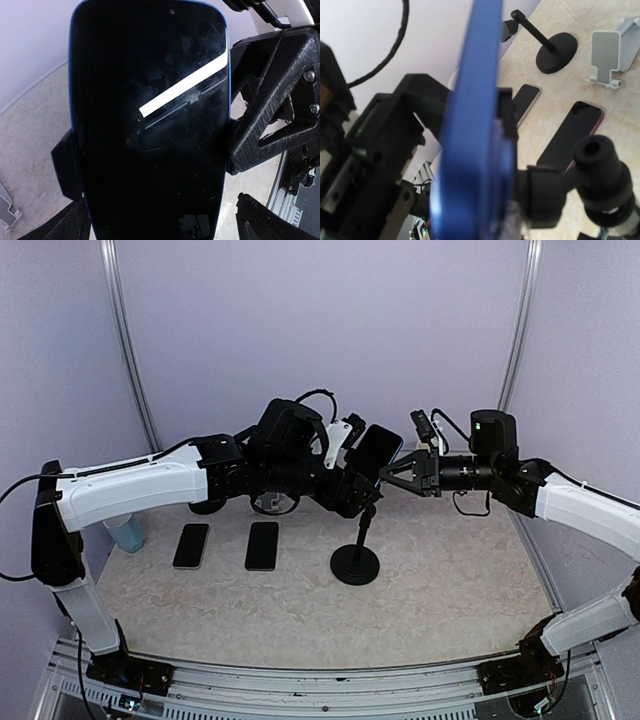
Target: Remove the phone from the phone stand
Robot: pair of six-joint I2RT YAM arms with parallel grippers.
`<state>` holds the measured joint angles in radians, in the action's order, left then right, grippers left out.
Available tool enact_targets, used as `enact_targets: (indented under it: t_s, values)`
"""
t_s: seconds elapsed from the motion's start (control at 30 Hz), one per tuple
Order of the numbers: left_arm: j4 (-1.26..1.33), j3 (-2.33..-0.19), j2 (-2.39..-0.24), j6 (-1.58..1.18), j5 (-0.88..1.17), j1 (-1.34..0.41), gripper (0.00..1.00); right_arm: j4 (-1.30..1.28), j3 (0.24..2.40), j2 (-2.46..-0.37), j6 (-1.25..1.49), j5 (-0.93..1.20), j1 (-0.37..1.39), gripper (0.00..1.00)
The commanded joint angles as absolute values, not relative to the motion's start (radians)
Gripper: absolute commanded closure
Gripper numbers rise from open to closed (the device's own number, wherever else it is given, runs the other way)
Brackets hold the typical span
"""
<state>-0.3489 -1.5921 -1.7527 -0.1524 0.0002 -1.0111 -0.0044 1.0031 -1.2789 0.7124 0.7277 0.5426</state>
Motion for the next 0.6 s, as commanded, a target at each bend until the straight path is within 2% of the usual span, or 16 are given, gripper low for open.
enact_targets:
  t_s: [0.0, 0.23, 0.57]
  values:
    - [-0.386, -1.646, -1.782, -0.125, -0.023, -1.04, 0.01, 0.124, 1.026, -1.236, 0.676, 0.781, 0.543, 1.0]
    - [-0.402, -1.671, -1.809, -0.133, -0.123, -1.051, 0.03, 0.096, 1.04, -1.245, 0.647, 0.779, 0.557, 1.0]
    - [-0.379, -1.623, -1.792, -0.157, -0.293, -1.044, 0.35, 0.059, 1.035, -1.235, 0.625, 0.783, 0.558, 1.0]
